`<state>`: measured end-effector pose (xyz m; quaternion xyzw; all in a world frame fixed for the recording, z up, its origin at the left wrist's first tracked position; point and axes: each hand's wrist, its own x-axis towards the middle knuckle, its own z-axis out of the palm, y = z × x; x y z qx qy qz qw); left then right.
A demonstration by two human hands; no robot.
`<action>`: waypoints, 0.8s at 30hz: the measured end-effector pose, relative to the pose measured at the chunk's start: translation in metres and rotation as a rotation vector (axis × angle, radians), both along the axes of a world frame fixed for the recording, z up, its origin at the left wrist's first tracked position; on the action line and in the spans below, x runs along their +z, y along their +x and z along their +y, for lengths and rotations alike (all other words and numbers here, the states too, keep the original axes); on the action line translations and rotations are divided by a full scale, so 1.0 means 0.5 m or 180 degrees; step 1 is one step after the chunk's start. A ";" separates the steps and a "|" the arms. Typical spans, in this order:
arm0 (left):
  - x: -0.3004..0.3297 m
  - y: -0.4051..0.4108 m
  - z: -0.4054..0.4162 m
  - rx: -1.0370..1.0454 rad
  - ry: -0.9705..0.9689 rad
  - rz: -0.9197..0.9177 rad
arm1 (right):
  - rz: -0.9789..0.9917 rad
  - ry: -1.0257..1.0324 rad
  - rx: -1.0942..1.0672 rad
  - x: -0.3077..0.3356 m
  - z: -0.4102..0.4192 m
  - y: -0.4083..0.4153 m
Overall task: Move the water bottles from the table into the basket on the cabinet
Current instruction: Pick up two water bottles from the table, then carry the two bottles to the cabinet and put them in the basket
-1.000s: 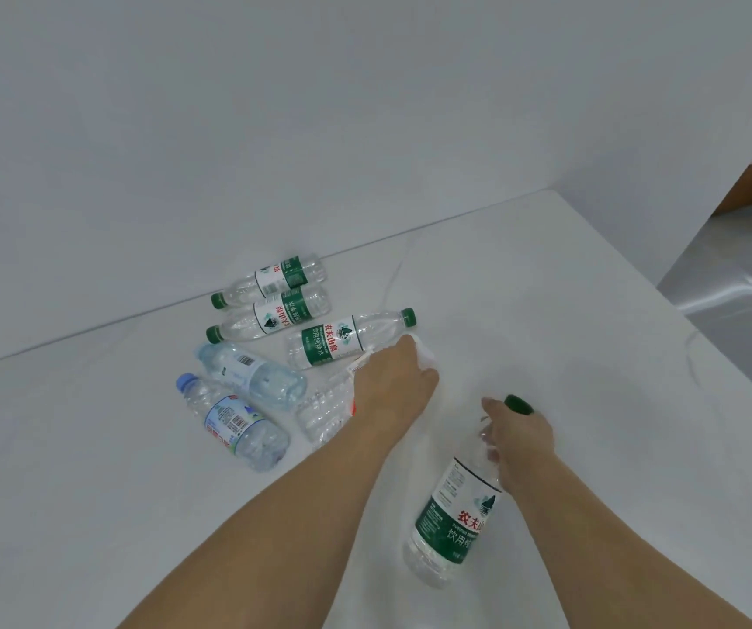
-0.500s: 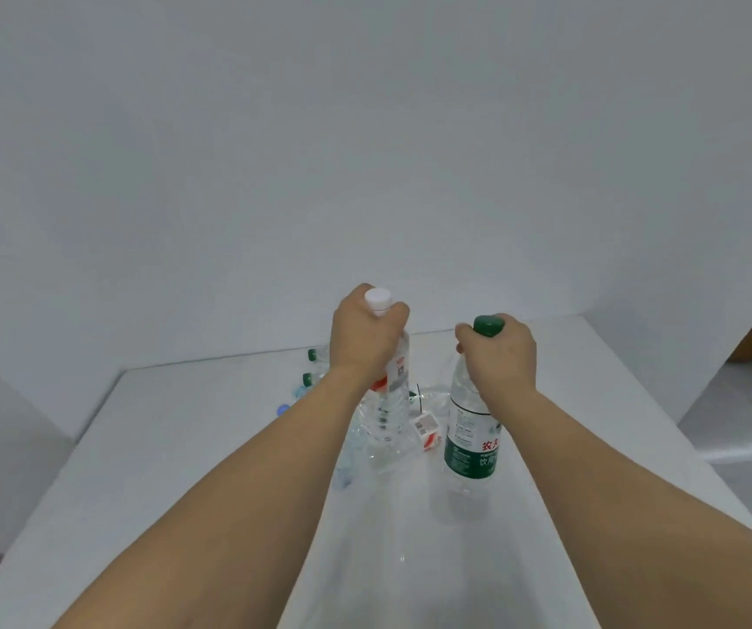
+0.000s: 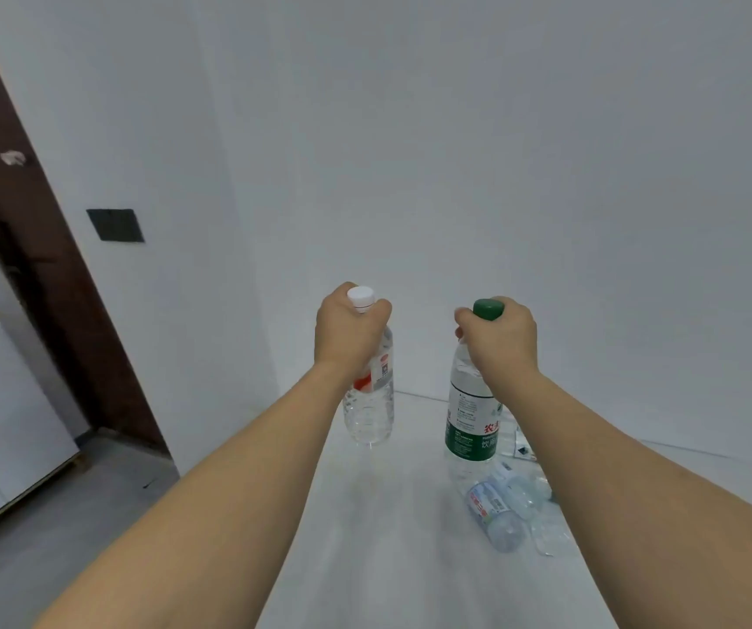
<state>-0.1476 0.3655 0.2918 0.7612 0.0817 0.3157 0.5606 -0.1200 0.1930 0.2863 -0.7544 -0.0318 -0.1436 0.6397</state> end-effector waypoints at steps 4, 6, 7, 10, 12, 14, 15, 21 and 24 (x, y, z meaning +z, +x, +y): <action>0.028 -0.101 0.186 0.0473 0.0059 -0.0066 | -0.0101 0.0069 0.0592 0.035 0.204 -0.049; 0.039 -0.161 0.274 0.0808 0.0093 -0.0102 | -0.0132 0.0113 0.0912 0.049 0.302 -0.081; 0.044 -0.193 0.316 0.0982 0.0088 -0.0110 | -0.0147 0.0139 0.1076 0.054 0.349 -0.098; 0.054 -0.293 0.431 0.1441 0.0047 -0.0162 | -0.0160 0.0235 0.1548 0.066 0.477 -0.156; 0.056 -0.358 0.499 0.1735 0.0029 -0.0163 | -0.0165 0.0263 0.1824 0.071 0.551 -0.195; 0.060 -0.419 0.557 0.2023 0.0030 -0.0083 | -0.0164 0.0268 0.2055 0.075 0.621 -0.229; 0.062 -0.443 0.580 0.2117 0.0046 -0.0045 | -0.0155 0.0273 0.2129 0.077 0.649 -0.241; 0.080 -0.531 0.698 0.2552 0.0055 -0.0077 | -0.0219 0.0272 0.2497 0.091 0.811 -0.294; 0.080 -0.527 0.744 0.2667 -0.0017 -0.0095 | -0.0202 0.0290 0.2593 0.086 0.875 -0.296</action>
